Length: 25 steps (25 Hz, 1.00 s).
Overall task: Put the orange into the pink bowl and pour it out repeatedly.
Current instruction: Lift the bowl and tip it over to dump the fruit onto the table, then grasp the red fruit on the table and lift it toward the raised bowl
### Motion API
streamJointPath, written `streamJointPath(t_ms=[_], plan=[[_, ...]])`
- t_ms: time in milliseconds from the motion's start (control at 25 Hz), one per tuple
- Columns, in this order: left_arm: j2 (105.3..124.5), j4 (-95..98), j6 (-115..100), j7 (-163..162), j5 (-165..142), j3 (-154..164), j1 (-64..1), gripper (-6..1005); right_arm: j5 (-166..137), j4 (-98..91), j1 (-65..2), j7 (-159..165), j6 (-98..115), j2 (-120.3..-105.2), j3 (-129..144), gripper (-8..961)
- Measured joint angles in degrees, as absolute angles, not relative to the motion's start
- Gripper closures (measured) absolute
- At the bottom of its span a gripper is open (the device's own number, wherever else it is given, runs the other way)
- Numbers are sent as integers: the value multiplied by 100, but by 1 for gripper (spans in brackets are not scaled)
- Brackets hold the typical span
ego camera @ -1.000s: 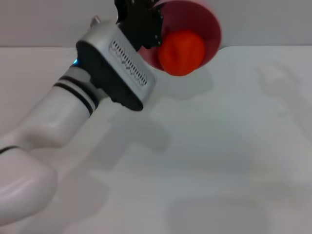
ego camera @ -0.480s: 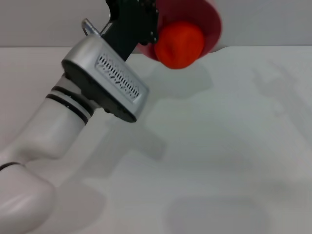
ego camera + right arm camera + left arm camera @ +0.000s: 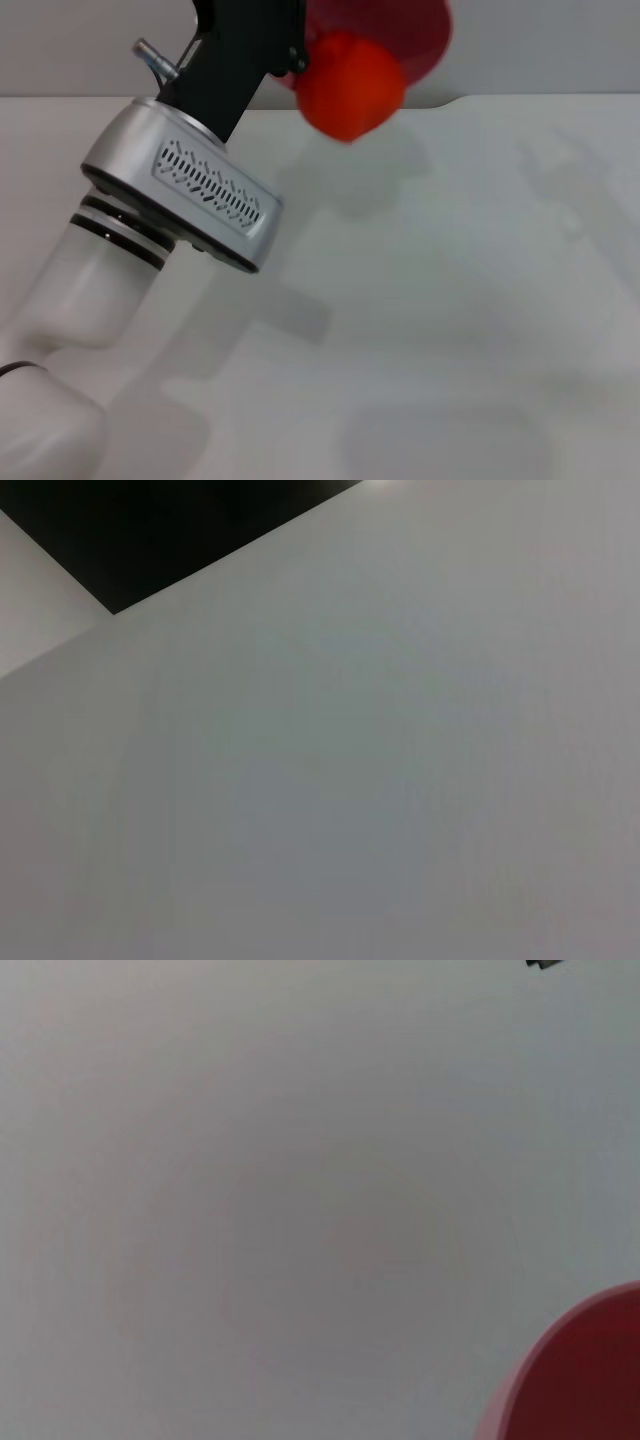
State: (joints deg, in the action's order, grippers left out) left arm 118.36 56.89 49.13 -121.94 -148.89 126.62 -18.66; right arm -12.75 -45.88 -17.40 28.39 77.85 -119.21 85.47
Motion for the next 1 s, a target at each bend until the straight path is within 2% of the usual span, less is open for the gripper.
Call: streamJointPath(t_ms=[440,480,1000], plan=[[11798,5725,4289,-12446,-14890,12662,-1908,959,-1273,-4536,-1737,2845,7821,-11917,8539,418],[11776,5799,3432,-12936,-14913,12492,-2071,959,-1273,-4508,-1731,2847,7857,-11917,8522,418],[11803,6187,-501,-13540,-14834,11376,-3021,959,-1126,-4289,-1777,2856,7964,-11910,8517,419]])
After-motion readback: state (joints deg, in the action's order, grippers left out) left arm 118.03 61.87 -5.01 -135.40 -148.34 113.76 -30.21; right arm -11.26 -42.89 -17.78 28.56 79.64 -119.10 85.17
